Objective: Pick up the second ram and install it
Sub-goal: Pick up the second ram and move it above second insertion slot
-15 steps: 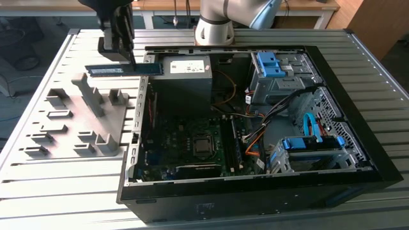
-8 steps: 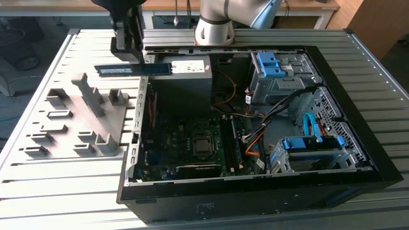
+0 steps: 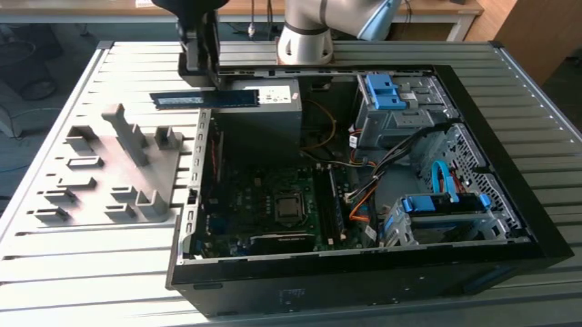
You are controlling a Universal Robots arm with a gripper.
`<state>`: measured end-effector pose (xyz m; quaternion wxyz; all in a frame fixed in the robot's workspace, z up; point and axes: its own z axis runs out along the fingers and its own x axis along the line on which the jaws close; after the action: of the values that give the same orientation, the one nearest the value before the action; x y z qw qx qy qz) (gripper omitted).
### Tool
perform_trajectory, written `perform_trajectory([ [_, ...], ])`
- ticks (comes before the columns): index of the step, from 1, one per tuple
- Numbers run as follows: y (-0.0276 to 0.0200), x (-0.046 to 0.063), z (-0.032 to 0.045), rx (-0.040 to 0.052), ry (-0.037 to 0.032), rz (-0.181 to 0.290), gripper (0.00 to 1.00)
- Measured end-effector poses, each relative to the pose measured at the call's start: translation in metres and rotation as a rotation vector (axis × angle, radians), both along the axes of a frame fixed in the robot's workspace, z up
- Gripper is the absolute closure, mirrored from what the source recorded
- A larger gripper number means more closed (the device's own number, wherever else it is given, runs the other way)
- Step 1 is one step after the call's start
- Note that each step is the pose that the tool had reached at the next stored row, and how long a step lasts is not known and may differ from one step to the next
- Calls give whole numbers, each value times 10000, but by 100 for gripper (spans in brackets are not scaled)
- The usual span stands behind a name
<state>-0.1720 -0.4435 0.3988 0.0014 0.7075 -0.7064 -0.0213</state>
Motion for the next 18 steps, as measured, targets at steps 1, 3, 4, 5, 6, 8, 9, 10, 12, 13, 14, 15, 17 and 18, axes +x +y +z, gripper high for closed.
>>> perform_trajectory([
  [1,0,21,-1,0,-1,1,86],
  [3,0,64,-1,0,0,0,86],
  [4,0,84,-2,0,0,0,86],
  [5,0,105,-2,1,0,0,86],
  [6,0,126,-2,0,1,0,86],
  [8,0,169,-3,0,0,0,86],
  [9,0,190,-3,0,0,0,86],
  [10,0,210,-4,0,0,0,86],
  [12,0,251,-4,0,-1,0,86],
  [13,0,271,-4,0,0,0,86],
  [14,0,289,-5,1,0,0,86],
  [15,0,305,-5,0,0,0,86],
  [17,0,339,-5,1,0,0,86],
  [18,0,357,-5,0,0,0,86],
])
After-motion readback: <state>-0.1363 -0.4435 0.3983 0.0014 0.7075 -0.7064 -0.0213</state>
